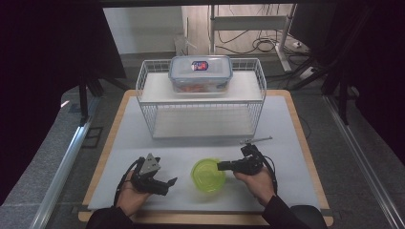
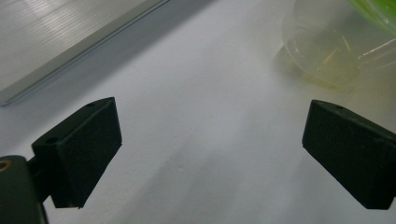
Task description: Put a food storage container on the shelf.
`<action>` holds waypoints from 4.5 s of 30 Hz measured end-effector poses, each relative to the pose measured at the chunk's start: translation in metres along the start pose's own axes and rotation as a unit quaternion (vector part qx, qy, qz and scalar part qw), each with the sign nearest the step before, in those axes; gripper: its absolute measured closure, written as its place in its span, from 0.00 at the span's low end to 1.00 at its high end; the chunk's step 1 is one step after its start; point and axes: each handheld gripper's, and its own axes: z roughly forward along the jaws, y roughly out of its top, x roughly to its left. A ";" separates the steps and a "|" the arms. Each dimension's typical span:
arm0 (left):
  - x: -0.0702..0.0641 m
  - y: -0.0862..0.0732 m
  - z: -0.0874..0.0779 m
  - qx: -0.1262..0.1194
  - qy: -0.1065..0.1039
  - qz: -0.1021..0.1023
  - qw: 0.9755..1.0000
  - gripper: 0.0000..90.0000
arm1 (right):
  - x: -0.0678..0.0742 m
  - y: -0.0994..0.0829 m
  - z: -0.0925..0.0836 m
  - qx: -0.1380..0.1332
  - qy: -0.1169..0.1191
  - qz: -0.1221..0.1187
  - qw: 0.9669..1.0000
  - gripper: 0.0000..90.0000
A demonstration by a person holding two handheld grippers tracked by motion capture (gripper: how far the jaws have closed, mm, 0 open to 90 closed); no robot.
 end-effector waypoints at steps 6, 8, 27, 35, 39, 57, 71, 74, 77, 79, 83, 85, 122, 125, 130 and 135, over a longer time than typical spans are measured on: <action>0.000 0.000 0.000 -0.001 0.000 0.000 1.000 0.06 | 0.003 0.001 0.001 0.002 0.005 -0.002 1.000 0.91; 0.000 0.000 -0.001 -0.001 0.000 0.000 1.000 0.06 | 0.003 0.002 0.001 0.000 0.008 0.003 1.000 0.91; 0.002 0.000 -0.003 -0.012 0.000 -0.004 1.000 0.06 | 0.013 0.033 -0.030 -0.045 0.033 -0.005 0.998 0.91; 0.002 0.000 -0.003 -0.012 0.000 -0.005 1.000 0.06 | 0.021 0.054 -0.047 -0.066 0.041 -0.013 0.997 0.91; 0.002 0.000 -0.002 -0.011 0.000 -0.004 1.000 0.06 | 0.025 0.066 -0.056 -0.079 0.043 -0.018 0.996 0.91; 0.003 0.001 -0.002 -0.013 -0.002 -0.004 1.000 0.05 | 0.048 0.125 -0.090 -0.118 0.043 -0.035 0.991 0.91; 0.003 0.001 -0.001 -0.018 -0.006 -0.012 1.000 0.05 | 0.067 0.173 -0.102 -0.133 0.041 -0.043 0.989 0.91; 0.003 0.001 -0.001 -0.018 -0.007 -0.012 1.000 0.05 | 0.071 0.184 -0.104 -0.136 0.041 -0.040 0.989 0.91; 0.003 0.001 -0.001 -0.016 -0.008 -0.011 1.000 0.05 | 0.075 0.195 -0.105 -0.139 0.041 -0.039 0.989 0.91; 0.003 0.001 -0.001 -0.016 -0.008 -0.011 1.000 0.05 | 0.078 0.204 -0.106 -0.142 0.039 -0.037 0.988 0.91; 0.003 0.001 -0.001 -0.016 -0.010 -0.012 1.000 0.05 | 0.083 0.224 -0.107 -0.153 0.028 -0.033 0.987 0.91; 0.003 0.001 -0.001 -0.017 -0.010 -0.012 1.000 0.05 | 0.085 0.235 -0.107 -0.159 0.016 -0.031 0.987 0.91; 0.002 0.001 0.000 -0.016 -0.025 -0.005 1.000 0.05 | 0.063 0.308 -0.069 -0.185 -0.095 0.037 0.977 0.79; 0.002 0.001 0.000 -0.015 -0.026 -0.005 1.000 0.05 | 0.062 0.307 -0.068 -0.187 -0.100 0.035 0.977 0.74; 0.002 0.001 0.000 -0.014 -0.026 -0.005 1.000 0.05 | 0.062 0.306 -0.072 -0.198 -0.094 0.013 0.976 0.60; 0.001 0.001 0.000 -0.015 -0.025 -0.005 1.000 0.05 | 0.065 0.294 -0.082 -0.194 -0.101 -0.027 0.975 0.43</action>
